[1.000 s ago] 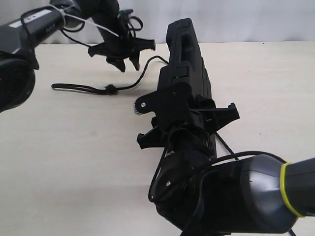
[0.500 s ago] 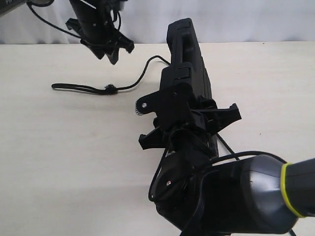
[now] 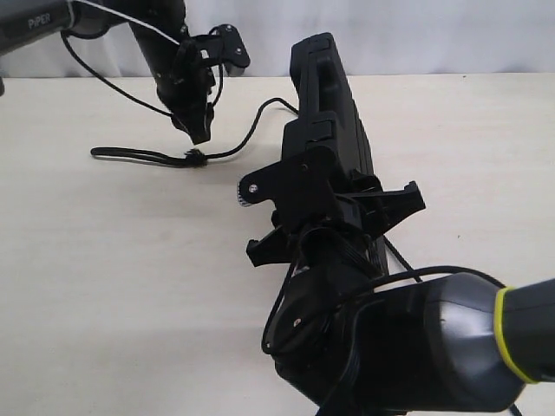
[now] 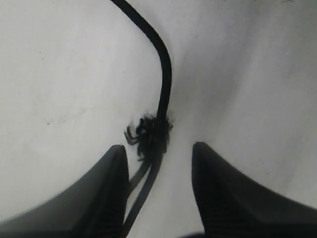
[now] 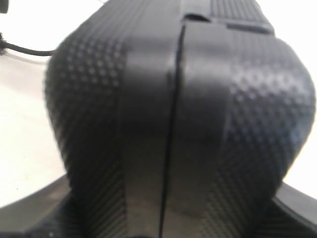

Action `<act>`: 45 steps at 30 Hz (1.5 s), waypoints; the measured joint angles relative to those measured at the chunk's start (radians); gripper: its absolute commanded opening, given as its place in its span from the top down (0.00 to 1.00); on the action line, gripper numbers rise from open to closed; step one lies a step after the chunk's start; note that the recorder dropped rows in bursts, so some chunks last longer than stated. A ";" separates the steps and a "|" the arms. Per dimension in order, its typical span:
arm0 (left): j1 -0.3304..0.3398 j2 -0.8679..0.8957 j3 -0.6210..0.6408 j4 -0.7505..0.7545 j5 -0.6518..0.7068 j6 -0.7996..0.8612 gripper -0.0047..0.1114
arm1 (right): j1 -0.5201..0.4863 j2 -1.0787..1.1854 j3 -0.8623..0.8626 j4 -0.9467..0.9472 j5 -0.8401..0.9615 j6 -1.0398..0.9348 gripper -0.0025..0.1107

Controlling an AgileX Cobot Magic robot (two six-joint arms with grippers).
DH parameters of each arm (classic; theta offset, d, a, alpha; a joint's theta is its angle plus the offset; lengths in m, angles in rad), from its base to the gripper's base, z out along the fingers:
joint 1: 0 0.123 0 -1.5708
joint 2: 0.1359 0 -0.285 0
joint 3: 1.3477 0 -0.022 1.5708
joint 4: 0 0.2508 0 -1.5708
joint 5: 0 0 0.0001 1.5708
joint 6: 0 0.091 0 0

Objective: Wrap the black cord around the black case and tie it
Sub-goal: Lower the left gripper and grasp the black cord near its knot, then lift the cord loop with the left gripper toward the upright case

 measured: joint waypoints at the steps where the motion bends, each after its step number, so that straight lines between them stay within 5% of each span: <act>1: 0.000 0.013 0.000 0.000 -0.005 0.004 0.61 | 0.000 0.000 0.000 0.000 0.000 0.000 0.94; 15: 0.033 0.123 0.002 0.109 -0.095 0.018 0.61 | 0.000 0.000 0.000 0.000 0.000 0.000 0.94; 23: 0.031 0.132 0.002 -0.023 -0.173 0.018 0.61 | 0.000 0.000 0.000 0.000 0.000 0.000 0.94; 29: 0.031 0.143 0.002 0.099 -0.124 0.018 0.61 | 0.000 0.000 0.000 0.000 0.000 0.000 0.94; 32: 0.040 0.145 0.000 0.047 -0.104 0.018 0.62 | 0.000 0.000 0.000 0.000 0.000 0.000 0.94; 35: 0.044 0.147 0.000 -0.025 -0.074 0.016 0.91 | 0.000 0.000 0.000 0.000 0.000 0.000 0.94; 45: 0.098 0.080 0.002 -0.140 0.075 -0.777 0.96 | 0.000 -0.003 0.000 -0.004 0.023 0.011 0.94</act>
